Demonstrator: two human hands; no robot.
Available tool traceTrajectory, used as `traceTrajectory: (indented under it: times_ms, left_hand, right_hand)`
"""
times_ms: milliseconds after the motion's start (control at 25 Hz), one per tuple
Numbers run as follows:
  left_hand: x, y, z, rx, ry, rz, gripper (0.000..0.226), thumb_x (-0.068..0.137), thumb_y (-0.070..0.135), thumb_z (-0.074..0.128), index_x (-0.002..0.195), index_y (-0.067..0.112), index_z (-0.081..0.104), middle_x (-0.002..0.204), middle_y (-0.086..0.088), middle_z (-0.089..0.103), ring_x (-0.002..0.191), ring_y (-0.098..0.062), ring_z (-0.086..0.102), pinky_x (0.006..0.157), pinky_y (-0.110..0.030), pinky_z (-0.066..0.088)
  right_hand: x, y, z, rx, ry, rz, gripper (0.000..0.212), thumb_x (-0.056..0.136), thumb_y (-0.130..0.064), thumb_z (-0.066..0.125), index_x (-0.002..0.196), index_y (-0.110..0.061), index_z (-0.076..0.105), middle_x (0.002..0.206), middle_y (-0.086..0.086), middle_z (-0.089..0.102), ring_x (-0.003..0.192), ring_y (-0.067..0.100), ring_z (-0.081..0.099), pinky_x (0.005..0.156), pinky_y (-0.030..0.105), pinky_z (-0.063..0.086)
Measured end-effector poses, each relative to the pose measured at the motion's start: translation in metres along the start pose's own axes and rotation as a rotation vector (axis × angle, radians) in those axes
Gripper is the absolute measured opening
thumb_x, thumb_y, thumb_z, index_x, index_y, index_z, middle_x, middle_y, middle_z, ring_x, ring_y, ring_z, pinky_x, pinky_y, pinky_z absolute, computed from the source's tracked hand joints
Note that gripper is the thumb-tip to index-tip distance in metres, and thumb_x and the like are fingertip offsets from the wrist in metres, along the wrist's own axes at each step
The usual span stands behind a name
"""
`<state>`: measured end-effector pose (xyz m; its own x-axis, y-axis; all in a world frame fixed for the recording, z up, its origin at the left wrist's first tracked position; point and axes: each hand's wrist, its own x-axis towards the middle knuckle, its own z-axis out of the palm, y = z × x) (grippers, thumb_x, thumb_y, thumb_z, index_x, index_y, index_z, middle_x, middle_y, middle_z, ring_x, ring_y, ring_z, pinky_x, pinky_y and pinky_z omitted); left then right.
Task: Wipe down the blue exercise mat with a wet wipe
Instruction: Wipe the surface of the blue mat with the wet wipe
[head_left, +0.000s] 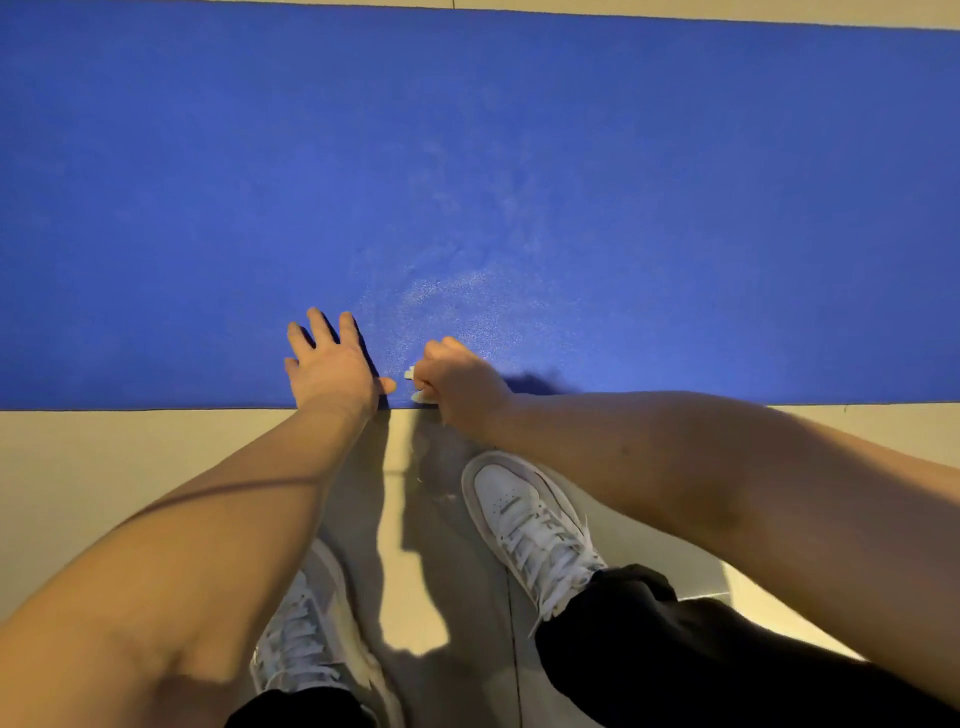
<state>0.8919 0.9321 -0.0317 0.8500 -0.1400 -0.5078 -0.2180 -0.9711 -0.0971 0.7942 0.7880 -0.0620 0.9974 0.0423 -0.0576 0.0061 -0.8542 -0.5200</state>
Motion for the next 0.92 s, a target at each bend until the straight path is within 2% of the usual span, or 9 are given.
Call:
traceTrajectory:
  times_ms: [80, 160, 240, 360, 520, 680, 760, 840, 920]
  left_hand:
    - [0.005, -0.001, -0.001, -0.061, -0.07, -0.044, 0.107, 0.079, 0.058, 0.077, 0.157, 0.029, 0.01, 0.163, -0.004, 0.001, 0.149, -0.039, 0.004, 0.104, -0.058, 0.043]
    - [0.007, -0.002, -0.002, -0.099, -0.101, -0.049, 0.109, 0.076, 0.058, 0.08, 0.157, 0.032, 0.01, 0.163, -0.002, 0.001, 0.148, -0.039, 0.004, 0.098, -0.06, 0.048]
    - [0.008, -0.001, -0.002, -0.1, -0.096, -0.045, 0.11, 0.076, 0.057, 0.08, 0.157, 0.033, 0.01, 0.163, -0.002, 0.0, 0.148, -0.038, 0.005, 0.097, -0.06, 0.049]
    - [0.007, 0.0, -0.001, -0.099, -0.103, -0.056, 0.111, 0.078, 0.056, 0.079, 0.159, 0.033, 0.006, 0.164, -0.002, -0.003, 0.15, -0.038, 0.002, 0.104, -0.061, 0.043]
    - [0.007, 0.001, -0.003, -0.114, -0.104, -0.056, 0.111, 0.078, 0.054, 0.08, 0.159, 0.032, 0.008, 0.164, -0.003, -0.002, 0.149, -0.038, 0.003, 0.105, -0.062, 0.042]
    - [0.007, 0.004, -0.005, -0.115, -0.135, -0.073, 0.11, 0.076, 0.052, 0.082, 0.157, 0.031, 0.011, 0.163, -0.002, -0.001, 0.148, -0.039, 0.005, 0.105, -0.061, 0.042]
    - [0.008, 0.005, -0.008, -0.115, -0.139, -0.08, 0.106, 0.073, 0.051, 0.084, 0.153, 0.027, 0.018, 0.161, -0.005, 0.004, 0.145, -0.038, 0.009, 0.103, -0.057, 0.044]
    - [0.011, 0.009, -0.013, -0.155, -0.113, -0.031, 0.098, 0.072, 0.046, 0.085, 0.147, 0.021, 0.027, 0.158, -0.007, 0.01, 0.144, -0.036, 0.012, 0.101, -0.052, 0.045]
    - [0.012, 0.014, -0.014, -0.216, -0.095, 0.05, 0.099, 0.074, 0.048, 0.082, 0.151, 0.025, 0.024, 0.162, -0.003, 0.004, 0.148, -0.033, 0.006, 0.105, -0.056, 0.042]
  right_hand:
    - [-0.017, 0.017, -0.018, 0.094, -0.086, 0.03, 0.015, 0.083, -0.013, 0.059, 0.067, -0.013, 0.057, 0.073, 0.006, 0.047, 0.071, 0.028, 0.049, 0.051, 0.033, 0.039]
    - [-0.036, 0.038, -0.036, 0.078, -0.083, 0.009, 0.031, 0.08, -0.031, 0.039, 0.069, -0.012, 0.06, 0.075, 0.003, 0.045, 0.071, 0.025, 0.044, 0.055, 0.033, 0.036]
    - [-0.051, 0.061, -0.052, -0.026, -0.21, 0.051, 0.014, 0.079, -0.022, 0.042, 0.066, -0.023, 0.046, 0.079, 0.0, 0.041, 0.074, 0.024, 0.039, 0.058, 0.033, 0.03]
    - [-0.065, 0.087, -0.057, -0.081, -0.209, 0.118, 0.037, 0.08, 0.002, 0.054, 0.068, -0.028, 0.035, 0.082, -0.001, 0.041, 0.075, 0.024, 0.04, 0.06, 0.034, 0.034]
    - [-0.041, 0.053, -0.04, 0.037, -0.115, 0.167, 0.017, 0.08, -0.006, 0.051, 0.066, -0.016, 0.048, 0.078, 0.004, 0.04, 0.071, 0.027, 0.042, 0.057, 0.028, 0.027]
    - [0.006, 0.01, 0.0, 0.085, 0.082, 0.062, 0.02, 0.071, 0.013, 0.065, 0.07, -0.007, 0.063, 0.075, 0.011, 0.051, 0.068, 0.029, 0.048, 0.053, 0.036, 0.042]
    - [0.011, 0.007, 0.003, 0.055, 0.035, 0.026, 0.023, 0.071, 0.017, 0.066, 0.078, -0.005, 0.067, 0.08, 0.011, 0.054, 0.072, 0.028, 0.047, 0.057, 0.034, 0.043]
    - [0.005, 0.023, -0.005, 0.062, -0.063, 0.085, 0.02, 0.076, 0.014, 0.063, 0.08, -0.006, 0.063, 0.083, 0.01, 0.055, 0.077, 0.023, 0.044, 0.063, 0.034, 0.044]
    - [-0.012, 0.046, -0.017, 0.132, -0.035, 0.103, 0.024, 0.073, 0.016, 0.059, 0.08, -0.007, 0.06, 0.079, 0.003, 0.054, 0.076, 0.023, 0.046, 0.065, 0.034, 0.046]
